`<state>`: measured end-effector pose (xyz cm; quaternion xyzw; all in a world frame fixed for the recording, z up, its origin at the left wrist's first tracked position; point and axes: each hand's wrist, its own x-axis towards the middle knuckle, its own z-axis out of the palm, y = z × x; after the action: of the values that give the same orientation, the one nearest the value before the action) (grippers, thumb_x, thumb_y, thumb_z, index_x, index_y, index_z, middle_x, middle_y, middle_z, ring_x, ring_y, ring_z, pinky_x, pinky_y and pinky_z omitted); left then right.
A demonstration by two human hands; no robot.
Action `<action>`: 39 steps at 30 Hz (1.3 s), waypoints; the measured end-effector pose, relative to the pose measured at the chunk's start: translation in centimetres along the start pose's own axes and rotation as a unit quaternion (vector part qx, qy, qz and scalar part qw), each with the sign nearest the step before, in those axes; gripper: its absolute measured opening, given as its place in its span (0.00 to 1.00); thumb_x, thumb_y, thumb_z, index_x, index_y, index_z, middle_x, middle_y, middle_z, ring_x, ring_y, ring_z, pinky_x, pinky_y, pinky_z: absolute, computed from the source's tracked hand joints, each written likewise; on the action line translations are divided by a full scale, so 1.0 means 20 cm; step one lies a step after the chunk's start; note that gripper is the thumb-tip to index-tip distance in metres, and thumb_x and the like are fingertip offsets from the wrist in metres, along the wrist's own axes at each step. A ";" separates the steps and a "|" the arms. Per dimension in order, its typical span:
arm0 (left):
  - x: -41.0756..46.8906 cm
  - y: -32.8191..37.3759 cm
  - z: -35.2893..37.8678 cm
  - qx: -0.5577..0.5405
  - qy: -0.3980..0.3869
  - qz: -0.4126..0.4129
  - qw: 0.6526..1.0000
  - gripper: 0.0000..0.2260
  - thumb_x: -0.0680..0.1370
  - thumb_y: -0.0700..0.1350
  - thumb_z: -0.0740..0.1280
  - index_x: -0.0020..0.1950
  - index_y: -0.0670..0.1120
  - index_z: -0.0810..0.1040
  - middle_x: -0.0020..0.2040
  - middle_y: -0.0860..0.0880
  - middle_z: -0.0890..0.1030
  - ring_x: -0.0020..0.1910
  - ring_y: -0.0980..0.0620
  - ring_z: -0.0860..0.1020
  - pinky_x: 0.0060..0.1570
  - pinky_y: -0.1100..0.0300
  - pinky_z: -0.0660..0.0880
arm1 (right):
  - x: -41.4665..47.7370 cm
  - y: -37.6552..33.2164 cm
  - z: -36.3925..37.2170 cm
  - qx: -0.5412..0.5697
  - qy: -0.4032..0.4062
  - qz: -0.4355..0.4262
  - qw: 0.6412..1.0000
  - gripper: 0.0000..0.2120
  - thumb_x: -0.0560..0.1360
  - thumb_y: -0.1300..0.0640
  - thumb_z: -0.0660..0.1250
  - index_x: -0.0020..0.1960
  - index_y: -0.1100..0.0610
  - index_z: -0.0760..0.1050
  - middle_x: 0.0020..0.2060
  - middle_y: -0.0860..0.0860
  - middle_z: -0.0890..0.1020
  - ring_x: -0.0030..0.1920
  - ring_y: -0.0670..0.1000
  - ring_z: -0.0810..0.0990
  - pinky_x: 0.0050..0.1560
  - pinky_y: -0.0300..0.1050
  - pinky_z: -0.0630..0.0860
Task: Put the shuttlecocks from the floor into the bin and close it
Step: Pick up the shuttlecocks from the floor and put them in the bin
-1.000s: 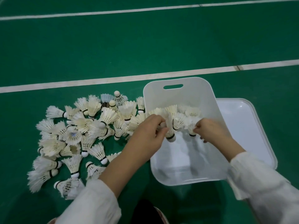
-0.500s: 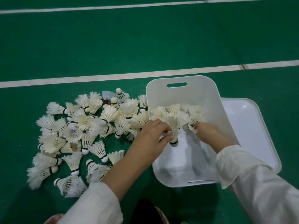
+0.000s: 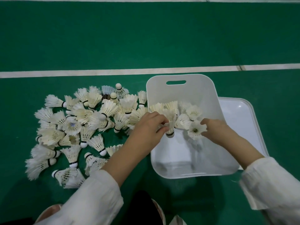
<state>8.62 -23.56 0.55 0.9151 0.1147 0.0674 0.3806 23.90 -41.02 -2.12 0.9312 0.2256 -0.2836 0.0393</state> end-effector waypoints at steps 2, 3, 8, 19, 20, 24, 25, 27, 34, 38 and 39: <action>0.00 0.00 0.01 0.001 -0.003 0.002 1.000 0.05 0.76 0.43 0.66 0.49 0.43 0.78 0.46 0.50 0.76 0.48 0.53 0.69 0.43 0.68 0.60 | -0.06 -0.01 -0.03 0.045 0.059 -0.029 0.997 0.16 0.75 0.58 0.64 0.63 0.55 0.71 0.59 0.56 0.77 0.58 0.57 0.75 0.55 0.46 0.70; -0.01 -0.01 0.00 -0.003 -0.002 0.004 1.000 0.05 0.76 0.43 0.66 0.50 0.43 0.78 0.46 0.50 0.76 0.48 0.53 0.69 0.43 0.69 0.60 | -0.10 -0.03 -0.04 0.086 0.102 -0.062 0.989 0.15 0.75 0.59 0.64 0.62 0.55 0.73 0.58 0.53 0.77 0.55 0.55 0.77 0.52 0.44 0.70; -0.02 0.01 0.01 -0.007 0.004 0.021 1.000 0.05 0.76 0.43 0.67 0.48 0.43 0.78 0.45 0.50 0.77 0.47 0.53 0.69 0.46 0.68 0.64 | -0.26 -0.23 -0.07 0.179 0.124 -0.282 0.934 0.21 0.72 0.60 0.69 0.63 0.54 0.69 0.60 0.46 0.68 0.41 0.48 0.77 0.45 0.38 0.72; -0.03 -0.05 -0.14 -0.006 0.019 0.016 1.000 0.09 0.77 0.47 0.65 0.56 0.48 0.77 0.53 0.55 0.75 0.53 0.58 0.71 0.52 0.67 0.66 | -0.16 -0.32 -0.05 0.202 0.144 -0.244 0.938 0.04 0.74 0.57 0.67 0.47 0.56 0.77 0.44 0.50 0.79 0.43 0.51 0.78 0.45 0.46 0.73; -0.04 -0.09 -0.18 -0.006 0.045 -0.017 0.999 0.10 0.78 0.48 0.63 0.58 0.49 0.76 0.54 0.56 0.75 0.53 0.59 0.71 0.53 0.67 0.67 | -0.13 -0.31 -0.04 0.191 0.145 -0.211 0.947 0.04 0.74 0.57 0.66 0.46 0.58 0.77 0.43 0.52 0.80 0.44 0.53 0.78 0.44 0.46 0.71; -0.08 -0.30 -0.32 0.057 0.065 -0.130 0.988 0.07 0.79 0.45 0.60 0.53 0.47 0.76 0.46 0.52 0.79 0.42 0.56 0.76 0.41 0.66 0.74 | 0.01 -0.33 0.07 0.095 0.040 -0.121 0.987 0.10 0.75 0.54 0.64 0.48 0.61 0.78 0.45 0.57 0.82 0.45 0.56 0.77 0.42 0.46 0.70; -0.08 -0.37 -0.34 0.087 0.034 -0.147 0.985 0.08 0.79 0.45 0.60 0.53 0.46 0.77 0.45 0.52 0.79 0.41 0.55 0.77 0.40 0.61 0.76 | 0.05 -0.36 0.12 0.077 0.017 -0.121 0.990 0.11 0.76 0.54 0.63 0.48 0.62 0.78 0.45 0.58 0.82 0.46 0.56 0.78 0.43 0.46 0.71; -0.10 -0.46 -0.36 0.134 -0.032 -0.170 0.976 0.08 0.79 0.46 0.59 0.52 0.47 0.77 0.45 0.51 0.80 0.40 0.52 0.78 0.41 0.52 0.78 | 0.11 -0.42 0.21 0.055 -0.009 -0.134 0.989 0.12 0.76 0.55 0.63 0.49 0.64 0.79 0.45 0.59 0.83 0.46 0.58 0.80 0.46 0.48 0.74; -0.10 -0.56 -0.45 0.246 -0.177 -0.117 0.946 0.08 0.79 0.49 0.59 0.50 0.50 0.77 0.45 0.53 0.81 0.38 0.56 0.77 0.39 0.55 0.78 | 0.16 -0.57 0.26 0.004 -0.027 -0.125 0.992 0.13 0.78 0.57 0.59 0.58 0.61 0.76 0.54 0.58 0.80 0.54 0.57 0.78 0.50 0.46 0.73; -0.13 -0.55 -0.60 0.284 -0.268 -0.077 0.917 0.08 0.79 0.48 0.57 0.46 0.49 0.74 0.43 0.52 0.79 0.39 0.53 0.76 0.40 0.55 0.76 | 0.05 -0.58 0.16 -0.050 -0.019 -0.110 0.992 0.21 0.78 0.53 0.60 0.69 0.55 0.64 0.60 0.58 0.76 0.57 0.59 0.77 0.53 0.49 0.74; -0.15 -0.55 -0.64 0.294 -0.287 -0.067 0.909 0.08 0.79 0.49 0.57 0.48 0.49 0.75 0.44 0.52 0.79 0.40 0.52 0.76 0.41 0.54 0.76 | 0.00 -0.60 0.12 -0.052 0.015 -0.106 0.993 0.20 0.78 0.52 0.59 0.68 0.54 0.65 0.59 0.58 0.75 0.56 0.59 0.77 0.51 0.49 0.74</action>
<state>1.27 -8.09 1.56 0.9557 0.0758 -0.2607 0.1141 17.39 -30.73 -3.59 0.9031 0.3378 -0.2598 0.0537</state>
